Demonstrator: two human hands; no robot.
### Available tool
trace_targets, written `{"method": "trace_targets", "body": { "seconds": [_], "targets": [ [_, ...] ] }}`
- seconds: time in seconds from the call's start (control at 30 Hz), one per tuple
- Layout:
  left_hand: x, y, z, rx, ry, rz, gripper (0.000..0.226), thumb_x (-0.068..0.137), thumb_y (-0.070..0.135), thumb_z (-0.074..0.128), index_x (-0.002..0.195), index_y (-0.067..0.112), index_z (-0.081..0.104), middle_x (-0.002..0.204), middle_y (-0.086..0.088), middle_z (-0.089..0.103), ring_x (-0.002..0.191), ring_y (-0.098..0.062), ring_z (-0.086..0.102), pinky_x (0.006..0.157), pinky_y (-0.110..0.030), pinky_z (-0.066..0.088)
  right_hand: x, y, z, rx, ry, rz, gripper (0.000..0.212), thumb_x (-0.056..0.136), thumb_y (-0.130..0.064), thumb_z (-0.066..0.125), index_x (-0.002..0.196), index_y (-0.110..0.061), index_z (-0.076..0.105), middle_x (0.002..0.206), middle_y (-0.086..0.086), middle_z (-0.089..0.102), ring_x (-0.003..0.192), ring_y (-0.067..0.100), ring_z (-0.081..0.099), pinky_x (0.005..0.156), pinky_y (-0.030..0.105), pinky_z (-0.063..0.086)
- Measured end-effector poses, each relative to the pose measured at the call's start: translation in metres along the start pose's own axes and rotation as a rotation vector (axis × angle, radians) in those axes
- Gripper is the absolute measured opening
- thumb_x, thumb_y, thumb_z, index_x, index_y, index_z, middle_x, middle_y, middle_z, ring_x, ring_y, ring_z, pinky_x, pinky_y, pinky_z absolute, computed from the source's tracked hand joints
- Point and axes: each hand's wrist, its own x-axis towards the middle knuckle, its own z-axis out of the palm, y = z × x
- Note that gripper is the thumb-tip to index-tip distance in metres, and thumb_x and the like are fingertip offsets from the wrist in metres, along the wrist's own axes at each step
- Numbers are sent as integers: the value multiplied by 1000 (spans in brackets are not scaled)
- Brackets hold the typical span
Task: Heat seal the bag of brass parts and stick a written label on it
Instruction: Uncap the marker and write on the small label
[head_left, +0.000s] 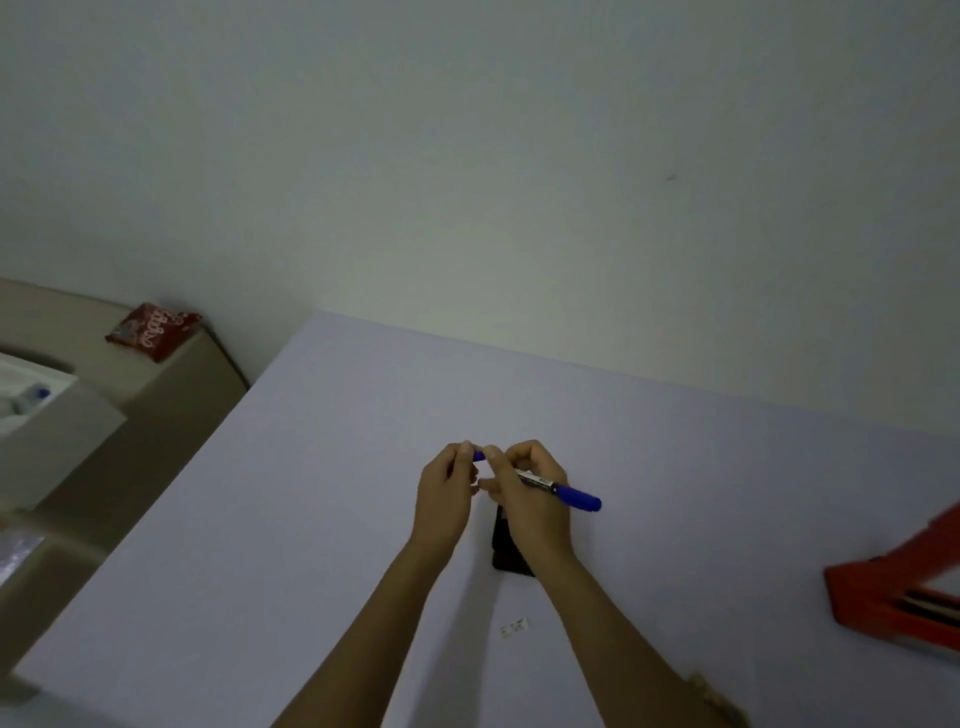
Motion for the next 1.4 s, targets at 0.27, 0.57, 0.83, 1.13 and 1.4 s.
{"method": "trace_targets", "body": {
  "seconds": [0.27,0.57,0.83,1.13,1.4],
  "targets": [
    [1,23,13,-53,-43,19,32,102,25,40,91,12,67,84,0,67,81,-11,63,74,-23,53,6,-27,-17,160,-34,50,13,93,-21,63,87,-10,66,81,3,75,81,17,74,72,39,62],
    [-5,27,24,1,-137,68,31,101,27,42,92,12,68,88,0,69,85,-13,65,76,-23,54,11,-25,-27,76,-23,34,22,96,-32,55,88,-13,62,77,5,72,71,15,71,68,35,62],
    [-12,32,30,-146,-114,-122,16,100,16,39,92,6,50,74,-4,50,70,-14,52,74,-29,51,1,-17,-9,51,-19,96,37,101,-47,30,92,-14,46,61,-1,49,52,7,47,49,22,43],
    [-27,26,23,-53,-157,-106,19,99,10,32,113,12,46,88,-10,61,81,-15,60,66,-20,50,-4,7,1,79,-39,165,32,102,-41,29,100,-18,52,82,14,59,72,16,57,60,26,46],
    [-34,16,18,0,-195,-41,17,101,18,34,102,7,47,87,-11,60,77,-14,59,66,-17,50,-18,20,-2,21,-123,194,32,100,-44,36,96,-15,51,68,0,56,61,8,54,56,24,45]
  ]
}}
